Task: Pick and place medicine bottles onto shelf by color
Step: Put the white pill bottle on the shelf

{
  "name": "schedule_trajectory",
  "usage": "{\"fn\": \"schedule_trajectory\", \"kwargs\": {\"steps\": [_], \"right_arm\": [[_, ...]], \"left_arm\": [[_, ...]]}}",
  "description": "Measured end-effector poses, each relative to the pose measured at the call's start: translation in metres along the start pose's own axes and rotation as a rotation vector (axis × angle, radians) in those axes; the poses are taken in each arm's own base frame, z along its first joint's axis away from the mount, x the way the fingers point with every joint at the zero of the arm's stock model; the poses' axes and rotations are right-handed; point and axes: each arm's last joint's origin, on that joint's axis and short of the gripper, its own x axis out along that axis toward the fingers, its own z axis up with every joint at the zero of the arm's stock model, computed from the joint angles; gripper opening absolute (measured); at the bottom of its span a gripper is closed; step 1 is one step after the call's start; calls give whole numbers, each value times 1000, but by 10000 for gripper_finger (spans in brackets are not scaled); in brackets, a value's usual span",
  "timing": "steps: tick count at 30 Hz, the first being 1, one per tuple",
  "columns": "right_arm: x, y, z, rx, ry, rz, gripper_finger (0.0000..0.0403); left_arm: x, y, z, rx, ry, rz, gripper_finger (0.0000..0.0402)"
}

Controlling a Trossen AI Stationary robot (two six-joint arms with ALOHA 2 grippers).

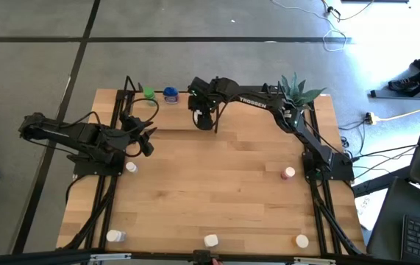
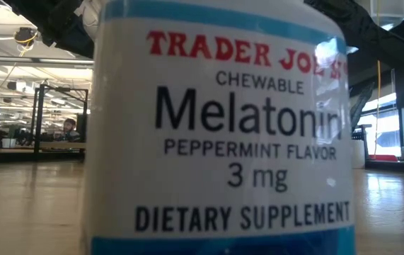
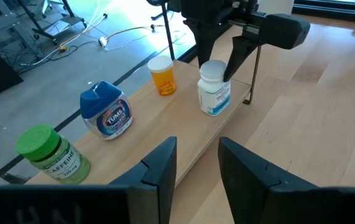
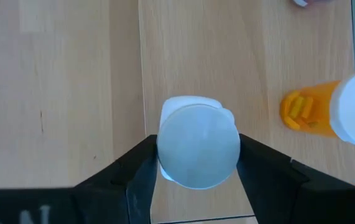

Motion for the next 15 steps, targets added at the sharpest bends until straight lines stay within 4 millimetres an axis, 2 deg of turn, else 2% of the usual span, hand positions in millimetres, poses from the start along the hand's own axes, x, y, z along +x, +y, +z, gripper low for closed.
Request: {"fn": "schedule_trajectory", "kwargs": {"steps": [15], "right_arm": [[0, -1, 1, 0, -12, -4, 210]], "left_arm": [[0, 0, 0, -1, 0, -1, 112]]}}
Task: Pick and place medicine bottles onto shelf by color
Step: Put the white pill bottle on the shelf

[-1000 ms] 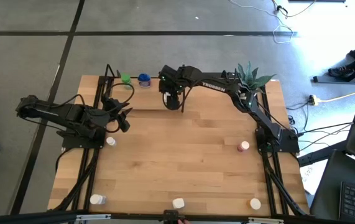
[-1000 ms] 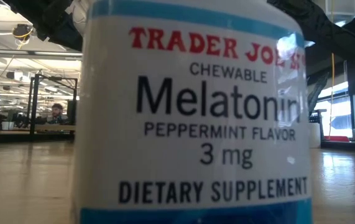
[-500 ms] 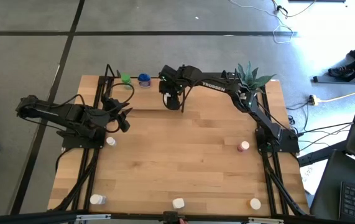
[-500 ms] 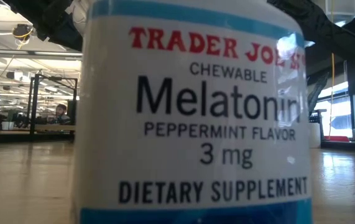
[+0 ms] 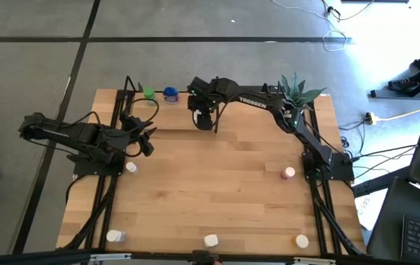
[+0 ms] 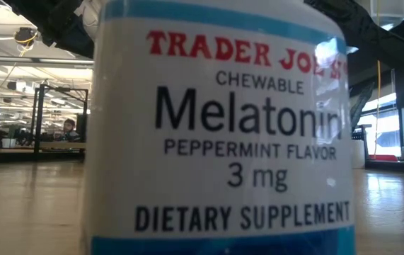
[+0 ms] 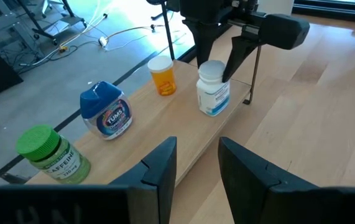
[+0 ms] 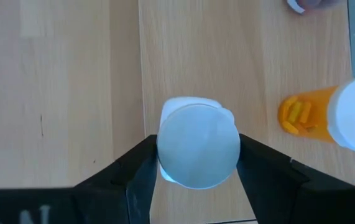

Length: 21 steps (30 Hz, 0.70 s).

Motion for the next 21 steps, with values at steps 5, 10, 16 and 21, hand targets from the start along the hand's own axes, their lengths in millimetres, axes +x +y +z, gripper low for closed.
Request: {"fn": "schedule_trajectory", "kwargs": {"steps": [5, 10, 16, 21], "right_arm": [[0, -2, 3, -1, -30, -11, 210], [-1, -6, 2, 6, -32, -16, 210], [-1, -6, 1, 6, -30, -16, 210], [-1, -10, 0, 11, -30, -18, 210]], "left_arm": [[0, 0, 0, 0, 0, 0, 112], [0, 0, 0, 0, 0, 0, 112], [0, 0, 0, 1, 0, 1, 112], [0, 0, 0, 0, 0, 0, 112]]}}
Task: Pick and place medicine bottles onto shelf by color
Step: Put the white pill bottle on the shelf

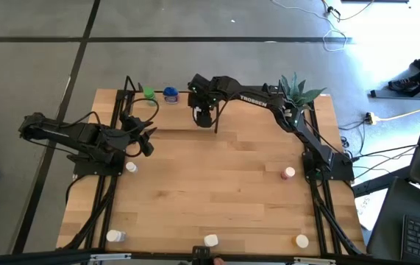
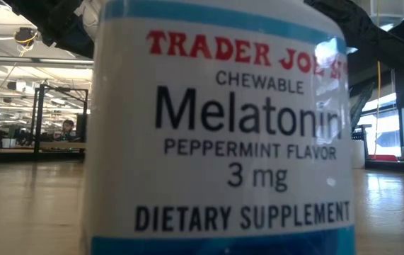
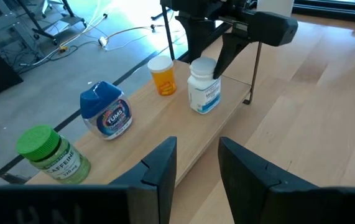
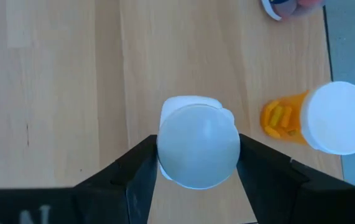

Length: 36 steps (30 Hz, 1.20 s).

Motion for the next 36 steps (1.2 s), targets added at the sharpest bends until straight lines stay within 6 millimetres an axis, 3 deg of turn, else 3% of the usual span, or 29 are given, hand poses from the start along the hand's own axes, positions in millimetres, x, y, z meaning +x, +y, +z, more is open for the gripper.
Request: {"fn": "schedule_trajectory", "kwargs": {"steps": [36], "right_arm": [[4, 0, -3, -26, 13, 5, 210]], "left_arm": [[0, 0, 0, 0, 0, -1, 112]]}}
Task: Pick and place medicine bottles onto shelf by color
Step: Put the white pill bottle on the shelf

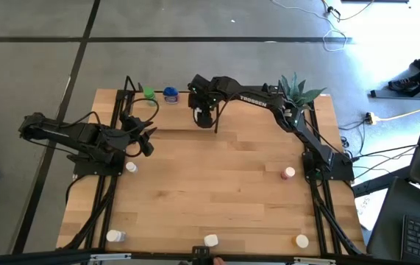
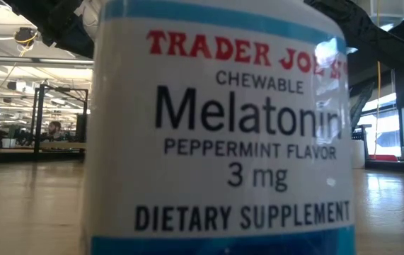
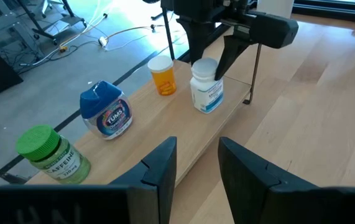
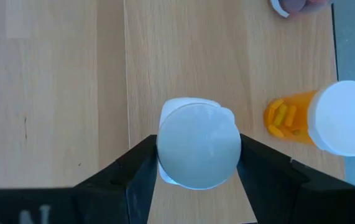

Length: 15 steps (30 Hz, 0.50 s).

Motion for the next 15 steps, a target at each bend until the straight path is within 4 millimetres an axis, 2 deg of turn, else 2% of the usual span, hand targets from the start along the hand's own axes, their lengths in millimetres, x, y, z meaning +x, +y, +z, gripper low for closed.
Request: {"fn": "schedule_trajectory", "kwargs": {"steps": [12, 15], "right_arm": [[0, 0, 0, -17, -4, -2, 210], [0, 0, 1, -18, -6, -4, 221]], "left_arm": [[0, 0, 0, 0, 0, 0, 112], [0, 0, 0, 0, 0, 0, 112]]}}
